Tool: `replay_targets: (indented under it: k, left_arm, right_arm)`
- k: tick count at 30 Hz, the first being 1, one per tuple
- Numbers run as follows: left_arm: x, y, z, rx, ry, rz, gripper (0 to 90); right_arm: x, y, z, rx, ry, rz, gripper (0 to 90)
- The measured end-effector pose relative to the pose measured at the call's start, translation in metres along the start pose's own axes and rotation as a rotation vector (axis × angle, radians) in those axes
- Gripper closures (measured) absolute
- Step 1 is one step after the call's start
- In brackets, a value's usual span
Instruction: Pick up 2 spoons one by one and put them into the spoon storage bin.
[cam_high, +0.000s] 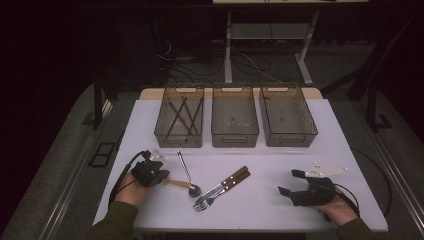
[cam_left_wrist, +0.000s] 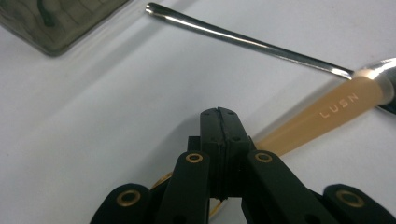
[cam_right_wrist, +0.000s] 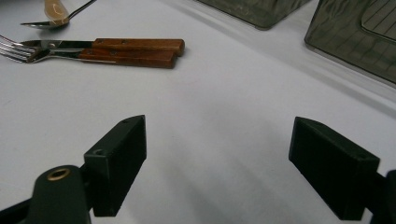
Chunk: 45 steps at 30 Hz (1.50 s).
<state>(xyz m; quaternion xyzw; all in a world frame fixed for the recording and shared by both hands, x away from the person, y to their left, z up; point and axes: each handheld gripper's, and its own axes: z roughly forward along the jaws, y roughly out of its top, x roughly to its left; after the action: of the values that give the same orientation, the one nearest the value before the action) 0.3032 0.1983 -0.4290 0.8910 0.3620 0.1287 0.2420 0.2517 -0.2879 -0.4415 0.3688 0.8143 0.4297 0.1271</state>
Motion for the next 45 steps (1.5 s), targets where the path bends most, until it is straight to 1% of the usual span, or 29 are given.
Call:
replay_targets:
  k: [1, 3, 9, 10, 12, 13, 16, 19, 21, 22, 24, 25, 26, 27, 29, 30, 31, 33, 34, 36, 37, 39, 40, 43, 45]
  left_arm:
    - [-0.001, -0.002, -0.001, -0.001, -0.003, -0.004, 90.0]
    - [-0.002, -0.005, -0.003, -0.003, -0.003, 0.0, 90.0]
    - [-0.006, -0.015, -0.01, -0.002, -0.023, 0.01, 90.0]
    - [-0.007, -0.017, -0.011, -0.01, -0.024, 0.01, 90.0]
    - [-0.009, -0.02, -0.014, 0.0, -0.025, 0.014, 90.0]
    - [-0.01, -0.021, -0.015, -0.008, -0.028, 0.01, 90.0]
    - [-0.012, -0.025, -0.017, -0.007, -0.034, 0.011, 90.0]
    - [-0.01, -0.025, -0.018, -0.024, -0.031, 0.008, 90.0]
    - [-0.008, -0.024, -0.02, -0.063, -0.023, -0.006, 89.1]
    - [-0.008, -0.023, -0.023, -0.091, -0.023, -0.011, 86.6]
    - [-0.007, -0.021, -0.027, -0.137, -0.039, -0.003, 81.8]
    - [-0.008, -0.019, -0.029, -0.174, -0.063, 0.005, 79.1]
    - [-0.009, -0.018, -0.03, -0.198, -0.078, 0.015, 75.4]
    - [-0.011, -0.016, -0.031, -0.222, -0.099, 0.026, 73.6]
    - [-0.015, -0.014, -0.029, -0.256, -0.136, 0.047, 68.8]
    - [-0.018, -0.011, -0.027, -0.267, -0.164, 0.061, 66.1]
    - [-0.021, -0.01, -0.025, -0.272, -0.182, 0.073, 62.4]
    - [-0.025, -0.007, -0.02, -0.274, -0.21, 0.097, 58.7]
    - [-0.027, -0.006, -0.017, -0.282, -0.223, 0.099, 56.3]
    - [-0.03, -0.003, -0.014, -0.275, -0.231, 0.125, 55.5]
    - [-0.031, -0.003, -0.012, -0.282, -0.232, 0.126, 55.5]
    - [-0.031, -0.002, -0.008, -0.267, -0.234, 0.139, 55.8]
    - [-0.031, -0.002, -0.006, -0.263, -0.239, 0.138, 56.1]
    - [-0.031, -0.001, -0.001, -0.24, -0.246, 0.152, 57.5]
    - [-0.031, -0.001, 0.0, -0.216, -0.248, 0.17, 58.9]
  right_arm:
    - [0.0, 0.0, 0.0, 0.0, 0.0, 0.0, 18.6]
    - [0.0, 0.0, 0.0, 0.002, 0.0, 0.001, 18.6]
    - [0.0, 0.0, 0.0, 0.0, 0.002, 0.0, 18.6]
    - [0.0, 0.0, 0.0, 0.0, 0.002, 0.0, 18.6]
    - [0.0, 0.0, 0.0, 0.0, 0.002, -0.001, 18.6]
    - [0.001, 0.0, 0.001, 0.001, 0.003, 0.0, 18.6]
    - [0.001, 0.0, 0.001, 0.001, 0.003, -0.002, 18.6]
    - [0.001, 0.0, 0.001, 0.002, 0.003, -0.002, 18.6]
    - [0.001, 0.0, 0.001, 0.003, 0.005, -0.003, 18.6]
    - [0.001, 0.0, 0.001, 0.003, 0.005, -0.004, 18.6]
    - [0.001, 0.0, 0.001, 0.003, 0.006, -0.003, 18.6]
    - [0.001, 0.0, 0.001, 0.004, 0.005, -0.003, 18.6]
    - [0.001, 0.0, 0.002, 0.004, 0.004, -0.004, 18.6]
    - [0.001, 0.0, 0.002, 0.004, 0.005, -0.005, 18.6]
    - [0.001, 0.0, 0.002, 0.002, 0.006, -0.007, 18.6]
    - [0.002, 0.001, 0.002, 0.002, 0.006, -0.007, 18.6]
    - [0.002, 0.001, 0.002, 0.002, 0.007, -0.008, 18.6]
    - [0.002, 0.001, 0.002, 0.003, 0.008, -0.005, 18.6]
    - [0.002, 0.001, 0.002, 0.003, 0.008, -0.005, 18.6]
    - [0.002, 0.001, 0.003, 0.003, 0.009, -0.007, 18.6]
    - [0.002, 0.001, 0.003, 0.003, 0.011, -0.005, 18.6]
    - [0.002, 0.001, 0.003, 0.005, 0.011, -0.007, 18.6]
    - [0.002, 0.001, 0.003, 0.006, 0.012, -0.008, 18.6]
    - [0.002, 0.001, 0.003, 0.006, 0.012, -0.009, 18.6]
    - [0.002, 0.001, 0.004, 0.008, 0.015, -0.011, 18.6]
